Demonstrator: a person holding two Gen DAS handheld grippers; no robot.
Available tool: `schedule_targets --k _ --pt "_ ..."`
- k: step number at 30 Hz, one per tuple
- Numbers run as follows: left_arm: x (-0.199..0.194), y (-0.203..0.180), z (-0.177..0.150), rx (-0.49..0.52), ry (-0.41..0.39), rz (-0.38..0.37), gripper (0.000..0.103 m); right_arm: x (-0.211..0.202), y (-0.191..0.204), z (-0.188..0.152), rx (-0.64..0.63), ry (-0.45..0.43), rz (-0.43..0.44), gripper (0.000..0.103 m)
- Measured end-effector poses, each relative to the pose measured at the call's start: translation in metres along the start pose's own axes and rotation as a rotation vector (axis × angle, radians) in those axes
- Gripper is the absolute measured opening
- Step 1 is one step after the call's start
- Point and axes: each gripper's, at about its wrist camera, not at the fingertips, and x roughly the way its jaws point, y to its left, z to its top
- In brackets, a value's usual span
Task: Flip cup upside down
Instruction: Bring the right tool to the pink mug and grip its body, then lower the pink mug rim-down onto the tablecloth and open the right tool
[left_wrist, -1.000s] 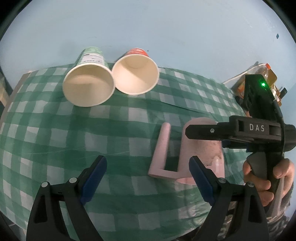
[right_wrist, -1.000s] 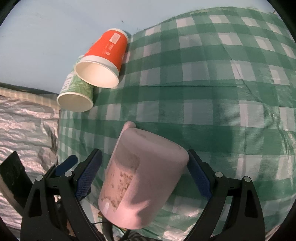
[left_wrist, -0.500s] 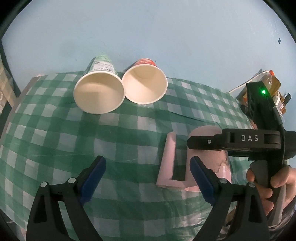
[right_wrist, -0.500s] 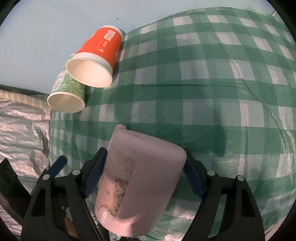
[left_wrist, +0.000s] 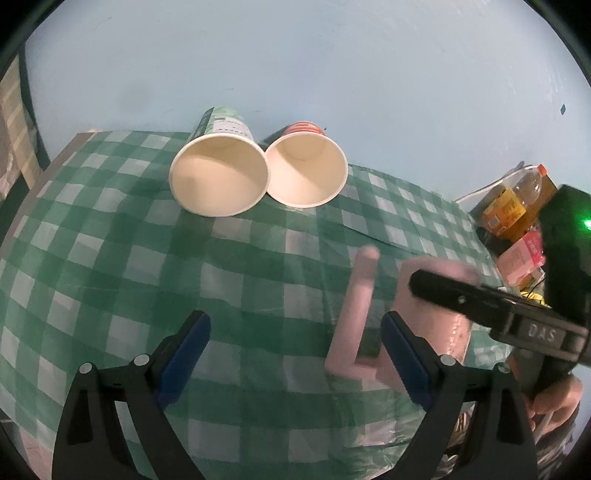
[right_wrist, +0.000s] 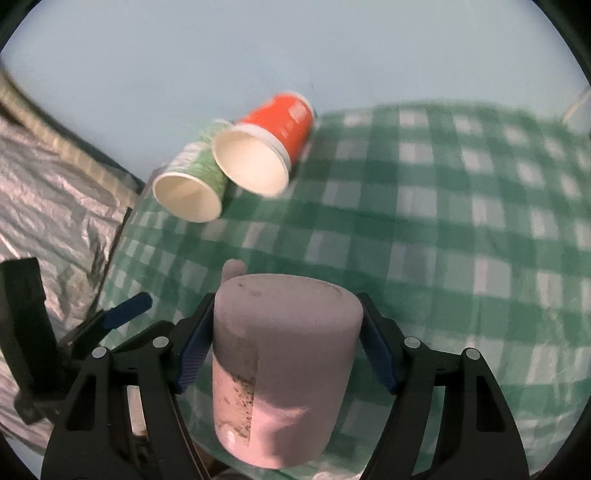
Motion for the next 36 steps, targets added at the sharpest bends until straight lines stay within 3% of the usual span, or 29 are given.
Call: schedule_targets --k 10,17,22,36 --pt "0.004 0.007 -0.008 -0.032 0.009 -0.022 0.096 -0.023 0.03 -0.019 -0.225 -0.287 -0.147 0.072" --pt "0.004 0.011 -0.011 -0.037 0.009 -0.017 0.096 -0.028 0.045 -0.023 -0.313 -0.406 -0.241 0.072" --pt "0.002 0.011 -0.015 -0.025 0.006 -0.004 0.096 -0.026 0.046 -0.027 -0.333 -0.428 -0.271 0.072" --pt "0.004 0.006 -0.022 -0.008 0.01 0.01 0.096 -0.015 0.035 -0.043 -0.317 -0.397 -0.236 0.072"
